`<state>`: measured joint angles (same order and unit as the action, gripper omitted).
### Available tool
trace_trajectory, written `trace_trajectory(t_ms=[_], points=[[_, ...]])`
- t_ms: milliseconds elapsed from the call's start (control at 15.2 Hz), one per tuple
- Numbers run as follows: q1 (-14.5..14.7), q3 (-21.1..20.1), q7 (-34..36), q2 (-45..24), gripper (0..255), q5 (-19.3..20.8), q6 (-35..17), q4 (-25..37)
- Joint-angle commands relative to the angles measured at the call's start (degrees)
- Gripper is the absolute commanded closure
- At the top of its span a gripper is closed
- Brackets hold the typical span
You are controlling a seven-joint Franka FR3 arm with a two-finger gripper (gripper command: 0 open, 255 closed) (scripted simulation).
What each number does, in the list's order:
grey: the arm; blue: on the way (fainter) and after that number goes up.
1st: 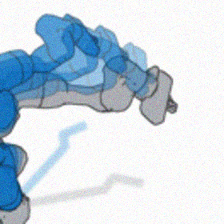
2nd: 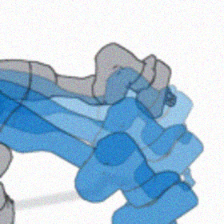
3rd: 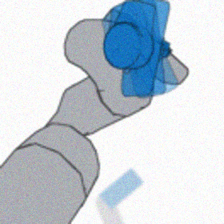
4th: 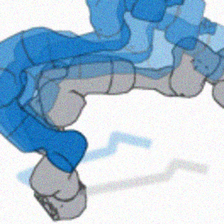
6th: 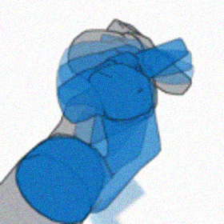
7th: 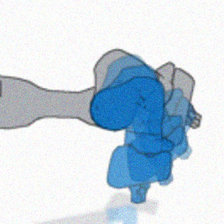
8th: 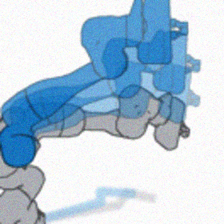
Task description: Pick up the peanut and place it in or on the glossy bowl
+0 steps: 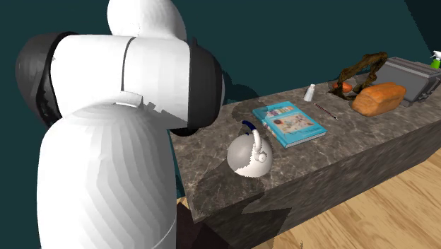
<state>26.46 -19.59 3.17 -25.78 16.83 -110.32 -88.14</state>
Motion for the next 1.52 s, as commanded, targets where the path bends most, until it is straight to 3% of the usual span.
trace_trajectory(t_ms=[0, 792, 1320, 1386, 1452], points=[[2.83, -0.45, 2.82, -2.87, 255, 0.86, 1.86, 4.15], [2.93, 0.4, 4.57, -5.9, 255, 2.45, -5.56, -0.53], [2.93, 0.4, 4.57, -5.9, 255, 2.45, -5.56, -0.53], [2.93, 0.4, 4.57, -5.9, 0, 2.45, -5.56, -0.53], [2.93, 0.4, 4.57, -5.9, 0, 2.44, -5.56, -0.53]])
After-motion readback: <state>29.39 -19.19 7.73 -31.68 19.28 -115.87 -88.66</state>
